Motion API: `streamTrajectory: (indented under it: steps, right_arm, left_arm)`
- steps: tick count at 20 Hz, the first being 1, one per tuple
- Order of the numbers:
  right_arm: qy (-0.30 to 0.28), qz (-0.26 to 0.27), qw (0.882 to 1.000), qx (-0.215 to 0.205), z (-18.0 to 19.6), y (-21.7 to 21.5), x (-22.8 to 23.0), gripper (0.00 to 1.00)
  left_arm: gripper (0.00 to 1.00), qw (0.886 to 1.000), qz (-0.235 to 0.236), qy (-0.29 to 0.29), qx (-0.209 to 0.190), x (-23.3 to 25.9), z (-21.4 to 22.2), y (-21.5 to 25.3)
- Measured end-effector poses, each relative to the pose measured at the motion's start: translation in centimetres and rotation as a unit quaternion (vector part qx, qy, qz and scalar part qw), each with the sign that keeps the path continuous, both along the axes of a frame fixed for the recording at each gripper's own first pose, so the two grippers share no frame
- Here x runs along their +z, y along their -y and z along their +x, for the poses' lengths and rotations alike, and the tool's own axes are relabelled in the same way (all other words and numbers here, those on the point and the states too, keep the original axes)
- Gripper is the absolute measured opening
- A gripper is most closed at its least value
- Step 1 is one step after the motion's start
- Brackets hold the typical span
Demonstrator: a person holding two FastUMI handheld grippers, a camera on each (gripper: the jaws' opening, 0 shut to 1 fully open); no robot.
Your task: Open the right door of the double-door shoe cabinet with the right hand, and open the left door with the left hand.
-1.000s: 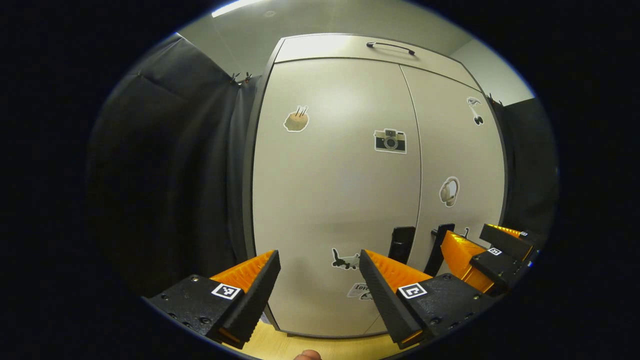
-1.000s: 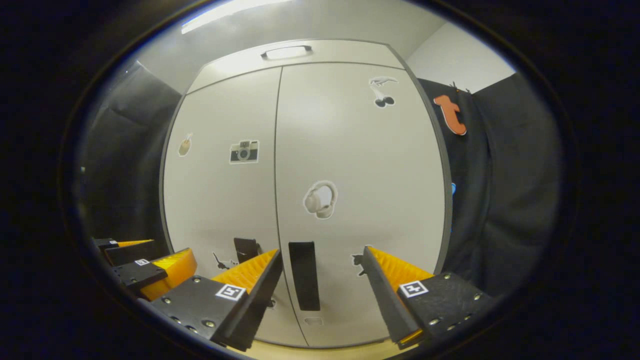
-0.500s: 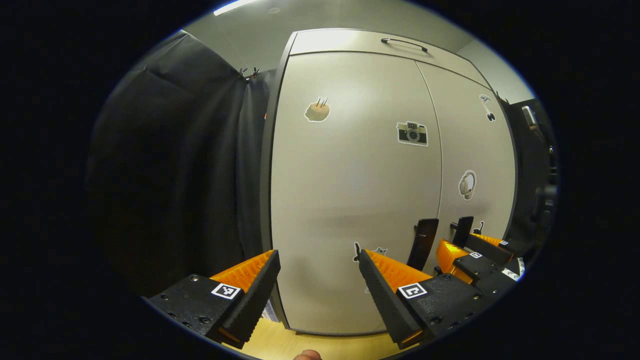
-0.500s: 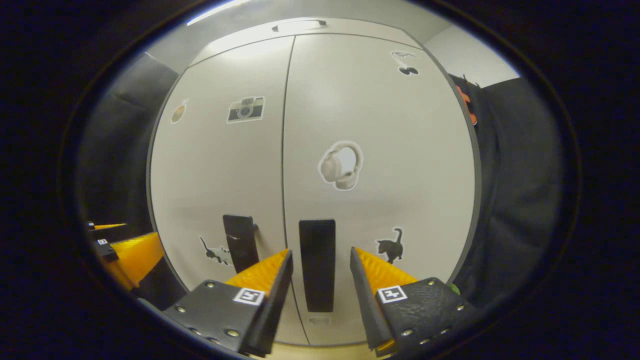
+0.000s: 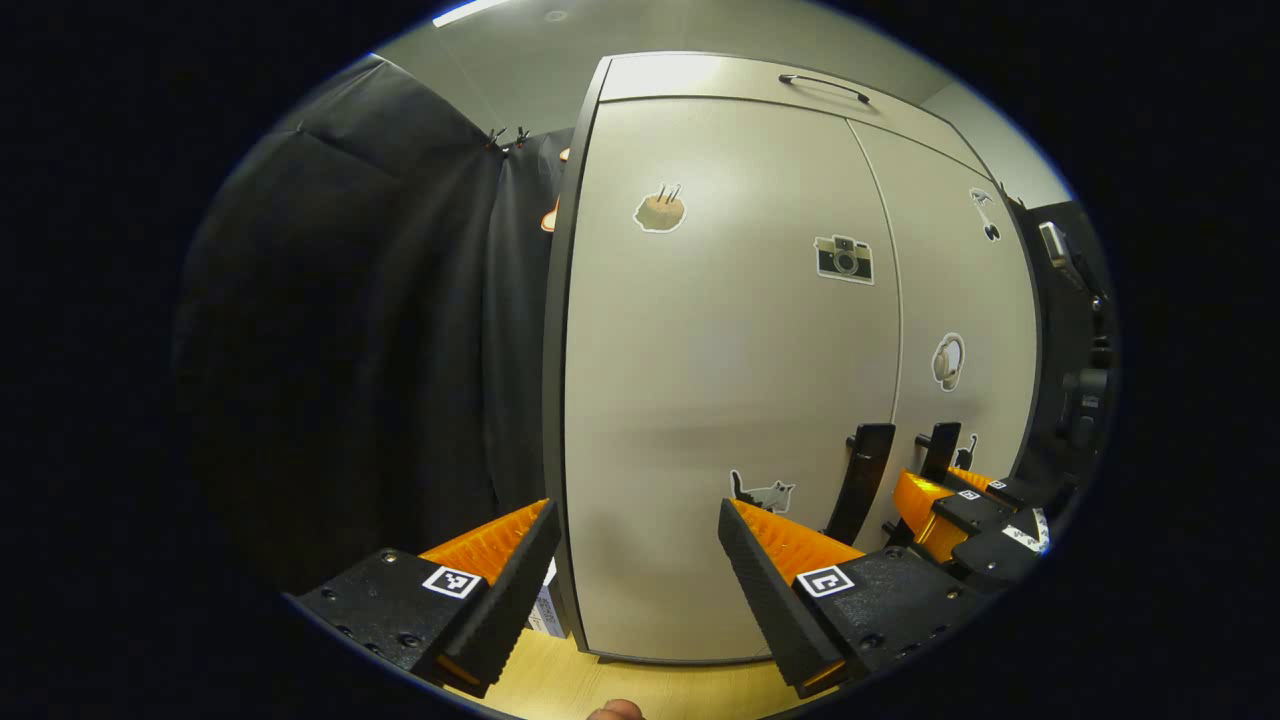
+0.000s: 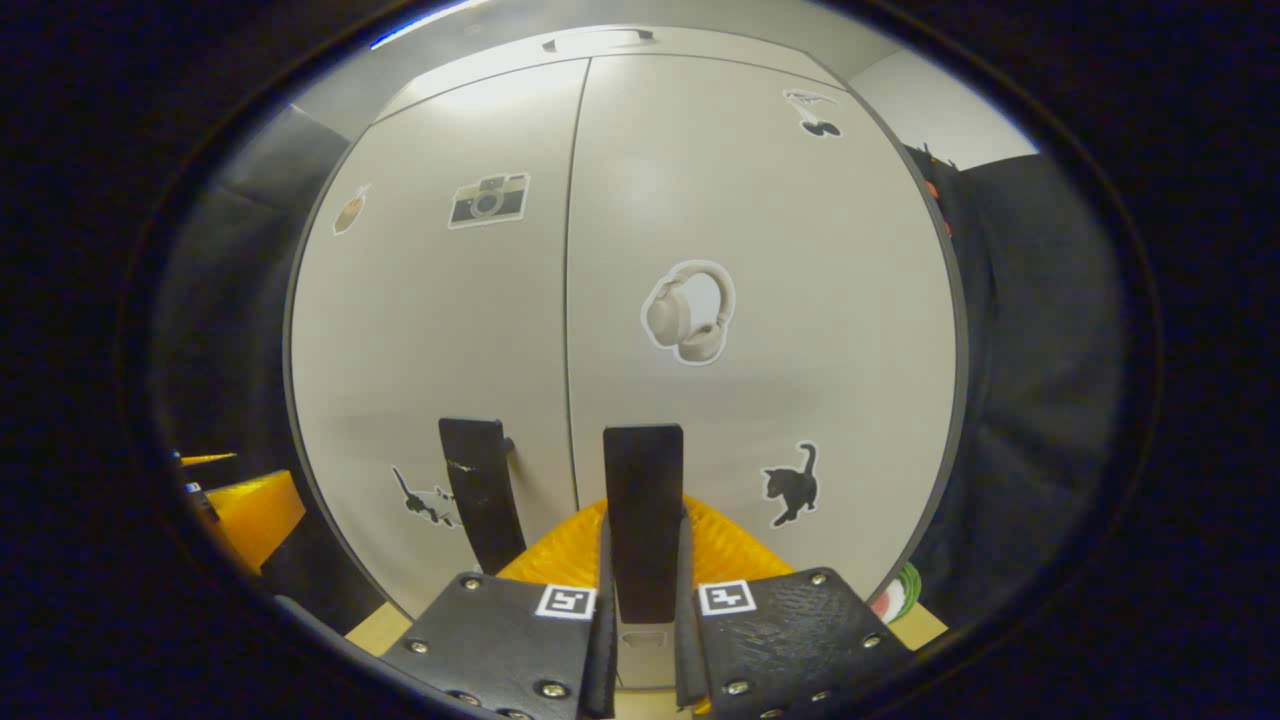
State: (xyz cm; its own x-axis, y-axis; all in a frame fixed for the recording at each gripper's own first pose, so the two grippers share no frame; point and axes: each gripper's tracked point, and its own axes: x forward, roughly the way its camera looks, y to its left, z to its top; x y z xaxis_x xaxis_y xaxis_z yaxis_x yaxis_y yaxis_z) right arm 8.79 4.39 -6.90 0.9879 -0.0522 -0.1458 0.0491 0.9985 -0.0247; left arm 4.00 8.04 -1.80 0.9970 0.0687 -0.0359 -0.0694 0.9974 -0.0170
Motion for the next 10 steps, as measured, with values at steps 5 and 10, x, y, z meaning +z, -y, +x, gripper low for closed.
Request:
streamTrajectory:
  steps: [5, 10]
  right_arm:
    - [0.000, 0.001, 1.000, 0.006, -0.9, 0.1, 0.2, 0.23]
    - [0.004, 0.014, 1.000, 0.014, -1.2, 0.4, 0.2, 0.10]
  left_arm:
    - [0.99, 1.000, -0.005, -0.004, -0.004, -0.3, -0.1, 0.2]
    - [0.99, 1.000, -0.002, -0.005, -0.007, -0.3, -0.9, 0.4]
